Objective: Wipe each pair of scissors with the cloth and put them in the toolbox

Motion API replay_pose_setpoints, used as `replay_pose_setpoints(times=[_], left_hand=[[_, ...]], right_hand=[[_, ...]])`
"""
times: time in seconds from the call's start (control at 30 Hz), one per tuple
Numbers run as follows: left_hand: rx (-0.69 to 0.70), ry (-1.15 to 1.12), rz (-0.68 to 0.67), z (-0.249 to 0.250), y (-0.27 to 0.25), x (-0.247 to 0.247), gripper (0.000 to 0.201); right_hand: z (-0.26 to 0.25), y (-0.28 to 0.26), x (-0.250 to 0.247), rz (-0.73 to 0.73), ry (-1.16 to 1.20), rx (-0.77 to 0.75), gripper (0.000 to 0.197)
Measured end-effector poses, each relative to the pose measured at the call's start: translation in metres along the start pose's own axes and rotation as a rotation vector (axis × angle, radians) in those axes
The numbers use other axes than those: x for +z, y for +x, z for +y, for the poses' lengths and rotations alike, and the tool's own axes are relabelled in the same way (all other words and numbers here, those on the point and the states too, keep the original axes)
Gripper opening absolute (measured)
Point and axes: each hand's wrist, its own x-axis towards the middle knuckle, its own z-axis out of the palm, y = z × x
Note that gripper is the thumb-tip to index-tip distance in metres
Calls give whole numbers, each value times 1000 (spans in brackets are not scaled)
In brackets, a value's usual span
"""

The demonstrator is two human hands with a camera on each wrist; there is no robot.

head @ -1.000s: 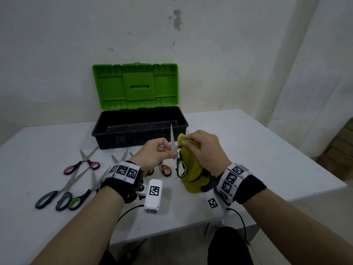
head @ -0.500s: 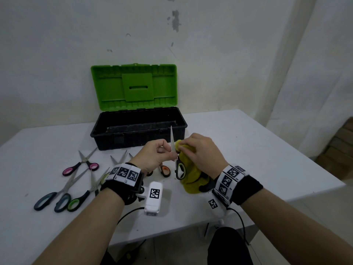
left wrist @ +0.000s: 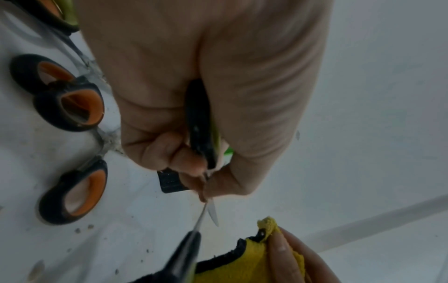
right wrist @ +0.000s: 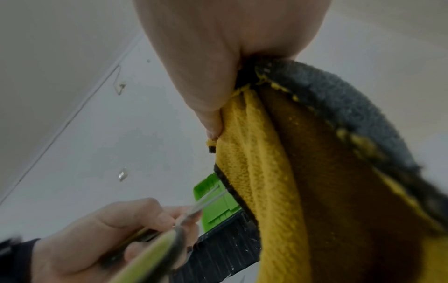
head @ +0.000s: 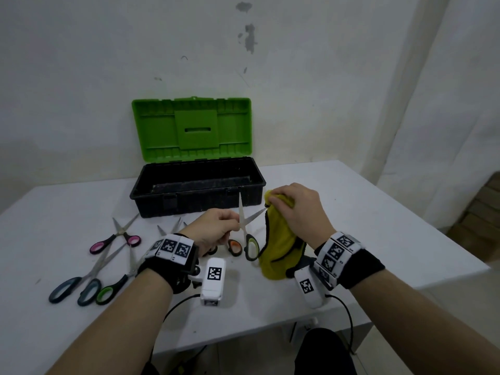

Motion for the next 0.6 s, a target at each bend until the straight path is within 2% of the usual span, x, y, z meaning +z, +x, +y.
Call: replay_pose_setpoints(times=[0.2,0.27,0.43,0.6], left_hand=[[58,26,39,4,-1,-1,11],[94,9,65,7,-2,0,17],[168,-195,147,11,-3,7,29],[182,-399,109,15,-7,12,15]], right_hand=[[-14,-3,9,-238,-40,-69,16],[-15,-4,15,-267,-67,-88,18],[-17,-7,23,-180,-90,-34,17],[-25,-8,24,-64,-43,16,16]])
